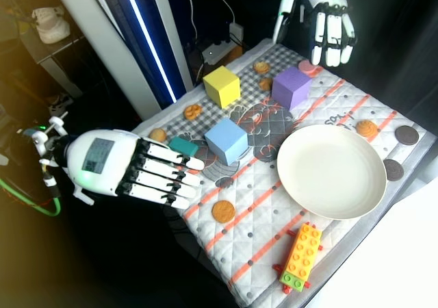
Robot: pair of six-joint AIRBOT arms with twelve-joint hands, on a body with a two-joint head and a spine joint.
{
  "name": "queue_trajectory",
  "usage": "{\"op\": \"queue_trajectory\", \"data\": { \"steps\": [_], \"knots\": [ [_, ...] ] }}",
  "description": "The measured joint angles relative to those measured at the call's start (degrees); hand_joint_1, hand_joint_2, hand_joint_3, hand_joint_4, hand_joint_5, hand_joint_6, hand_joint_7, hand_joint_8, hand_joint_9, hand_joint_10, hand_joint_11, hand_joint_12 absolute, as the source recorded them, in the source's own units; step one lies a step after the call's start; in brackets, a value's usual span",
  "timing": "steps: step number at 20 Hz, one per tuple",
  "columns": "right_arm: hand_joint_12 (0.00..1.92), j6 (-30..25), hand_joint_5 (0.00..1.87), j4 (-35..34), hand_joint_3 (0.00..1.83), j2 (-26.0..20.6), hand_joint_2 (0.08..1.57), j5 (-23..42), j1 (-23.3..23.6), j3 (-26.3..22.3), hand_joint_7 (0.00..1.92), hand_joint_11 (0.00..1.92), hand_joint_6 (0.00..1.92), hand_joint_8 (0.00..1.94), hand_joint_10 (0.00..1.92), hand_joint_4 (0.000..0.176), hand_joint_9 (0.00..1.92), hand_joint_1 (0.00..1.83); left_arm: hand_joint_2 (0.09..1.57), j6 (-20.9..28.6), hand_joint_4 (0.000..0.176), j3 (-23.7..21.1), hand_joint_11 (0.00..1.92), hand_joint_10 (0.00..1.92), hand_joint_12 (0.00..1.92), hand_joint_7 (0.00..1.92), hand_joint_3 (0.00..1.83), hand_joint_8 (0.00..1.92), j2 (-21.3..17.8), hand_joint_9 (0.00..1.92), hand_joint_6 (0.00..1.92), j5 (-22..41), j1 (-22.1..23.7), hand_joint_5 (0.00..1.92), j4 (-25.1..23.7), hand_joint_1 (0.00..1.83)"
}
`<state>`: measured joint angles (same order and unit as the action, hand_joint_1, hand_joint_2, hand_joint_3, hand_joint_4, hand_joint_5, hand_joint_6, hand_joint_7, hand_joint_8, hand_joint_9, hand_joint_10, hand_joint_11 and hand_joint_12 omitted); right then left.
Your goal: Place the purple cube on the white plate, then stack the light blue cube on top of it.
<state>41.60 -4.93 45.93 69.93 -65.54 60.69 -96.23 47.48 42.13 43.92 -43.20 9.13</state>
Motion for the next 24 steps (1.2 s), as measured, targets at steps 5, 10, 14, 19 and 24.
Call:
{"op": "queue_trajectory", "data": {
  "steps": [5,10,14,19,24],
  "knots": [
    [0.14,0.0,0.48,0.07,0.0,0.39,1.29,-0.02,0.0,0.09,0.51,0.49,0.0,0.0,0.0,0.035,0.51,0.75,0.86,-4.33,0.176,1.68,0.0,0.01,0.46,0.16,0.0,0.0,2.54,0.22,0.0,-8.15,4.83,0.06,-2.27,0.64],
    [0.13,0.0,0.47,0.04,0.0,0.39,1.29,-0.04,0.0,0.15,0.49,0.49,0.0,0.0,0.0,0.036,0.5,0.81,0.85,-10.01,0.176,2.64,0.0,0.0,0.57,0.25,0.0,0.0,5.33,0.26,0.0,-13.53,7.91,0.14,-2.78,0.73],
    [0.11,0.02,0.47,0.04,0.0,0.39,1.29,0.0,0.0,0.26,0.49,0.47,0.0,0.0,0.0,0.023,0.48,0.82,0.84,-10.03,0.176,4.68,0.0,0.02,0.83,0.47,0.0,0.01,5.75,0.44,0.0,-16.31,8.04,0.2,-1.53,0.84],
    [0.1,0.02,0.46,0.04,0.0,0.42,1.29,-0.02,-0.02,0.26,0.47,0.51,0.0,0.0,0.0,0.007,0.49,0.83,0.9,-13.03,0.173,5.49,0.0,0.01,0.66,0.54,0.0,0.0,7.06,0.5,0.01,-18.78,8.46,0.25,0.15,0.97],
    [0.08,0.0,0.48,0.07,0.0,0.42,1.3,0.02,-0.07,0.24,0.49,0.5,0.0,0.01,0.0,0.0,0.48,0.81,1.0,-14.71,0.0,5.51,0.17,0.06,0.83,0.94,0.0,0.04,7.06,0.88,0.01,-18.51,8.46,0.89,2.27,1.1]
  ]
}}
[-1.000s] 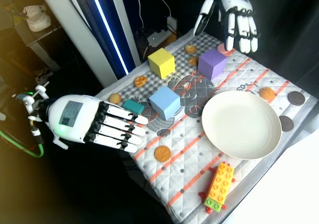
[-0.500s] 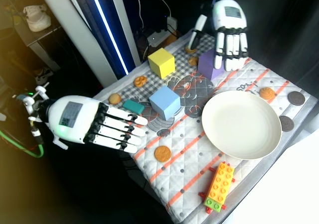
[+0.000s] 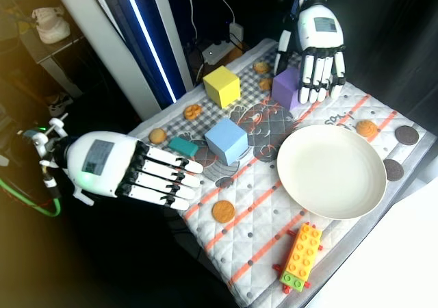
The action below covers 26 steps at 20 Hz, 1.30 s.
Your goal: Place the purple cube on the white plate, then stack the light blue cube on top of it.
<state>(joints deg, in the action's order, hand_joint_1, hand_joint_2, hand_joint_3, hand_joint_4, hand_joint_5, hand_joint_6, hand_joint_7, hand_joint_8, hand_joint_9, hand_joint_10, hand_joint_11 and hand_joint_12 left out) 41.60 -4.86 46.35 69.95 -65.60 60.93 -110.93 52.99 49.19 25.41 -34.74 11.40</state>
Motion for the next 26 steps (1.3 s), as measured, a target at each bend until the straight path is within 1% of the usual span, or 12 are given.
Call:
{"op": "queue_trajectory", "data": {
  "steps": [1,2,4,5,8,9,10,16,20,22,24,26],
  "knots": [
    [0.07,0.02,0.48,-0.02,0.0,0.0,1.3,-0.02,0.0,0.0,0.49,0.48,0.0,0.0,0.0,0.0,0.47,0.78,1.09,0.02,0.0,0.24,0.28,0.54,1.19,0.96,0.0,0.98,0.28,0.83,0.51,0.11,0.24,1.02,0.2,1.22],
    [0.06,0.02,0.48,-0.04,0.0,0.0,1.3,-0.07,-0.02,0.02,0.5,0.48,0.0,0.0,0.0,0.0,0.47,0.78,1.13,0.02,0.0,0.59,0.29,0.85,1.4,0.88,0.0,1.29,0.7,0.74,0.73,0.46,0.26,1.0,0.52,1.23],
    [0.06,0.02,0.48,0.0,0.0,0.02,1.31,-0.02,-0.02,0.0,0.5,0.48,0.0,0.0,0.0,0.0,0.47,0.75,1.13,0.02,0.0,0.59,0.36,1.33,1.65,0.87,0.0,1.4,0.72,0.68,0.62,0.7,0.31,1.06,1.05,1.25],
    [0.06,0.02,0.47,-0.13,0.01,0.11,1.32,-0.02,0.0,0.02,0.49,0.48,0.0,0.0,0.0,0.0,0.47,0.75,1.08,0.02,0.0,0.59,0.45,1.38,1.66,0.84,0.0,1.26,0.72,0.72,0.76,0.81,0.33,1.08,1.46,1.2],
    [0.06,0.0,0.48,0.04,0.0,0.31,1.31,-0.02,-0.02,0.0,0.49,0.48,0.0,0.0,0.0,0.0,0.47,0.75,1.11,-0.02,0.0,0.7,0.41,1.31,1.62,0.99,0.0,1.24,1.33,0.75,0.66,1.97,1.03,1.03,2.23,1.26],
    [0.05,0.02,0.47,0.04,0.01,0.31,1.32,-0.02,-0.02,0.0,0.49,0.48,0.0,0.0,0.0,0.0,0.47,0.73,1.09,-0.02,0.0,0.7,0.41,1.15,1.47,1.04,0.0,1.1,1.4,0.78,0.67,2.38,1.22,1.06,2.38,1.26],
    [0.05,0.02,0.47,-0.04,0.01,0.31,1.32,-0.02,-0.02,0.0,0.49,0.48,0.0,0.0,0.0,0.0,0.47,0.72,1.08,-0.02,0.0,0.96,0.42,1.17,1.54,1.05,0.0,1.12,1.66,0.79,0.54,3.39,2.01,1.12,2.43,1.28],
    [0.05,0.02,0.46,-0.02,0.0,0.46,1.32,-0.02,0.0,0.02,0.48,0.5,0.0,0.0,0.0,0.006,0.48,0.75,1.1,-0.04,0.0,7.23,0.44,1.2,1.69,0.99,0.0,1.17,7.61,0.77,0.7,6.6,11.45,1.05,2.6,1.25],
    [0.06,0.02,0.47,0.0,0.0,0.72,1.32,0.02,0.0,0.15,0.47,0.52,0.0,0.0,0.01,0.004,0.48,0.77,1.1,-0.2,0.0,14.62,0.64,0.81,1.29,1.07,0.0,0.97,13.35,0.91,0.86,2.78,17.09,0.99,4.9,1.24],
    [0.06,0.0,0.48,0.02,0.0,0.96,1.31,-0.2,0.0,0.26,0.48,0.52,0.01,0.01,0.01,0.002,0.49,0.77,1.09,-0.17,0.0,17.29,0.52,0.87,1.37,1.05,0.0,1.07,15.8,0.89,0.71,0.74,18.53,1.03,5.22,1.26],
    [0.06,0.02,0.47,0.04,0.0,1.16,1.32,-0.13,0.0,0.44,0.47,0.51,0.0,0.0,0.0,0.026,0.48,0.73,1.09,-0.15,0.0,21.0,0.44,1.0,1.41,1.05,0.0,1.09,19.06,0.82,0.7,-2.78,20.39,1.04,5.62,1.26],
    [0.06,0.0,0.46,0.11,0.0,1.27,1.33,-0.09,0.13,0.55,0.47,0.51,0.0,0.0,0.0,0.022,0.48,0.73,1.12,-0.11,0.0,24.79,0.36,1.3,1.71,0.96,0.0,1.27,21.75,0.71,0.65,-5.18,21.59,1.04,6.01,1.26]
  ]
}}
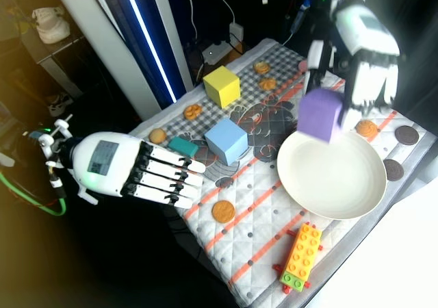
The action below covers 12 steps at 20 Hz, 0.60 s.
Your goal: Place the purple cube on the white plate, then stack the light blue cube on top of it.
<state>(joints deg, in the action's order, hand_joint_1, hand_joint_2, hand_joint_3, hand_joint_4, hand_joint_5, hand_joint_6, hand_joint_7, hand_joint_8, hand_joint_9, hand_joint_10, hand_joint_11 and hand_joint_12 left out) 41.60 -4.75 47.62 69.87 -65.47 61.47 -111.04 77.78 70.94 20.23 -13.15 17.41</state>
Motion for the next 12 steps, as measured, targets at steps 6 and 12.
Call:
{"op": "queue_trajectory", "data": {
  "steps": [6,12],
  "knots": [
    [0.06,0.0,0.49,1.27,0.0,0.96,1.32,0.02,0.96,0.7,0.48,0.51,0.0,0.0,0.0,0.006,0.49,0.8,1.16,-0.09,0.0,9.14,0.33,1.09,1.33,0.94,0.0,1.29,6.05,0.7,0.96,-8.09,1.01,0.86,2.64,1.24],
    [0.06,0.0,0.5,1.4,0.0,1.14,1.32,0.02,1.36,0.87,0.49,0.52,0.0,0.0,0.0,0.027,0.5,0.8,1.11,-0.15,0.032,12.44,0.12,1.03,1.38,0.5,0.0,0.73,8.31,0.32,0.23,-12.61,0.5,0.58,2.75,0.91]
  ]
}}
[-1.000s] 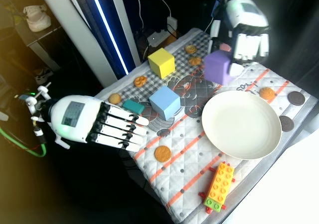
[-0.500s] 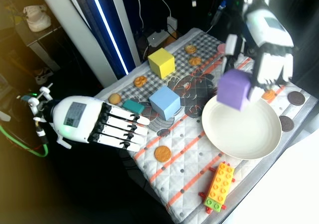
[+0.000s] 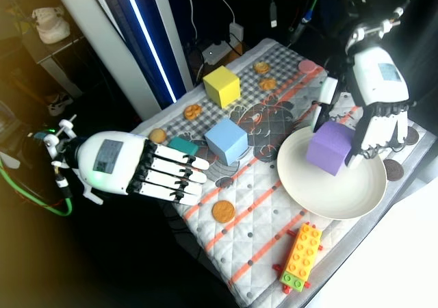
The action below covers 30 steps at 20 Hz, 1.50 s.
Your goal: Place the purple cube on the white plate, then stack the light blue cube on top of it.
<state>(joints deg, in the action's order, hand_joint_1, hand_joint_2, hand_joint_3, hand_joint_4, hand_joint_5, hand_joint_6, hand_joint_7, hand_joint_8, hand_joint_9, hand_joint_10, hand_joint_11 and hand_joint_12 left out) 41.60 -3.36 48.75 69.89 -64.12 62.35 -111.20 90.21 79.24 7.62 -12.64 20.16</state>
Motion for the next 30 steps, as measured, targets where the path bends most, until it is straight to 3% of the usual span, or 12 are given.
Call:
{"op": "queue_trajectory", "data": {
  "steps": [1,3,5,6,8,11,19,25,27,28,29,30],
  "knots": [
    [0.06,0.0,0.49,-0.02,0.0,0.0,1.32,0.02,0.0,0.0,0.48,0.52,0.0,0.0,0.0,0.032,0.5,0.8,1.08,0.0,0.036,0.33,0.09,0.82,1.36,0.54,0.0,0.49,0.17,0.36,0.07,-0.13,-0.28,0.52,0.02,0.89],
    [0.06,0.0,0.49,0.0,0.0,0.0,1.32,0.02,0.0,0.02,0.49,0.52,0.0,0.0,0.0,0.025,0.5,0.79,1.05,-0.04,0.078,0.52,0.0,0.47,1.23,0.53,0.0,0.09,0.24,0.38,0.0,-0.92,-0.96,0.33,0.15,0.82],
    [0.06,0.0,0.49,0.04,0.0,0.0,1.32,-0.07,0.0,0.02,0.48,0.52,0.0,0.0,0.0,0.021,0.49,0.79,0.97,-0.04,0.164,0.83,0.0,0.11,0.86,0.32,0.0,0.0,0.28,0.3,0.0,-1.7,-1.22,0.11,0.44,0.8],
    [0.06,0.0,0.49,0.04,0.0,0.0,1.32,-0.11,0.0,0.02,0.48,0.51,0.0,0.0,0.0,0.023,0.49,0.79,0.95,-0.04,0.174,1.05,0.0,0.05,0.69,0.24,0.0,0.0,0.31,0.24,0.01,-1.66,-1.22,0.03,0.59,0.78],
    [0.06,0.02,0.49,0.02,0.0,0.0,1.32,-0.15,0.0,0.07,0.48,0.52,0.0,0.0,0.0,0.024,0.49,0.78,0.88,-0.07,0.176,1.07,0.0,0.0,0.22,0.05,0.0,0.0,0.28,0.09,0.0,-1.33,-1.22,0.0,1.14,0.77],
    [0.05,0.02,0.48,0.02,0.0,0.09,1.31,-0.17,0.0,0.07,0.48,0.51,0.0,0.0,0.0,0.02,0.49,0.81,0.84,-0.48,0.176,-0.48,0.0,0.0,0.01,0.0,0.0,0.0,-0.26,0.0,0.0,-0.33,-1.84,0.0,1.31,0.73],
    [0.02,0.02,0.42,0.0,0.0,0.11,1.3,-0.31,1.49,0.2,0.42,0.45,0.0,0.0,0.0,0.008,0.42,0.68,0.88,-1.27,0.176,-17.33,0.0,0.0,0.0,0.0,0.01,0.0,-13.57,0.0,0.0,12.26,-6.6,0.0,0.85,0.53],
    [0.0,0.02,0.35,0.2,0.0,0.11,1.25,-0.46,3.15,0.35,0.31,0.36,0.0,0.0,0.0,0.068,0.3,0.46,0.84,6.69,0.176,-30.45,0.0,0.0,0.0,0.0,0.0,0.0,-23.8,0.0,0.0,28.55,-14.91,0.0,-4.87,0.78],
    [0.0,0.02,0.32,0.68,0.0,0.11,1.26,-0.79,4.48,0.37,0.27,0.36,0.0,0.0,0.0,0.056,0.29,0.43,0.81,8.26,0.176,-33.64,0.0,0.0,0.0,0.0,0.0,0.0,-26.97,0.0,0.0,32.5,-18.03,0.0,-5.25,0.79],
    [0.0,0.02,0.28,1.53,0.0,0.09,1.26,-0.76,5.75,0.42,0.23,0.29,0.0,0.0,0.0,0.07,0.22,0.38,0.84,8.35,0.176,-36.02,0.0,0.0,0.0,0.0,0.0,0.0,-29.16,0.0,0.0,35.17,-20.37,0.0,-5.11,0.76],
    [0.0,-0.04,0.25,2.62,0.0,0.09,1.25,-0.72,7.06,0.39,0.21,0.24,0.0,0.0,0.0,0.075,0.18,0.3,0.87,8.52,0.145,-38.53,0.0,0.0,0.0,0.0,0.01,0.0,-31.21,0.0,0.0,37.94,-23.15,0.0,-4.98,0.73],
    [0.0,-0.2,0.25,3.15,0.0,0.11,1.25,-0.61,7.61,0.35,0.21,0.24,0.0,0.0,0.0,0.075,0.18,0.3,0.87,8.72,0.145,-39.69,0.0,0.0,0.0,0.0,0.01,0.0,-31.93,0.0,0.0,39.1,-24.37,0.0,-4.96,0.73]
  ]
}}
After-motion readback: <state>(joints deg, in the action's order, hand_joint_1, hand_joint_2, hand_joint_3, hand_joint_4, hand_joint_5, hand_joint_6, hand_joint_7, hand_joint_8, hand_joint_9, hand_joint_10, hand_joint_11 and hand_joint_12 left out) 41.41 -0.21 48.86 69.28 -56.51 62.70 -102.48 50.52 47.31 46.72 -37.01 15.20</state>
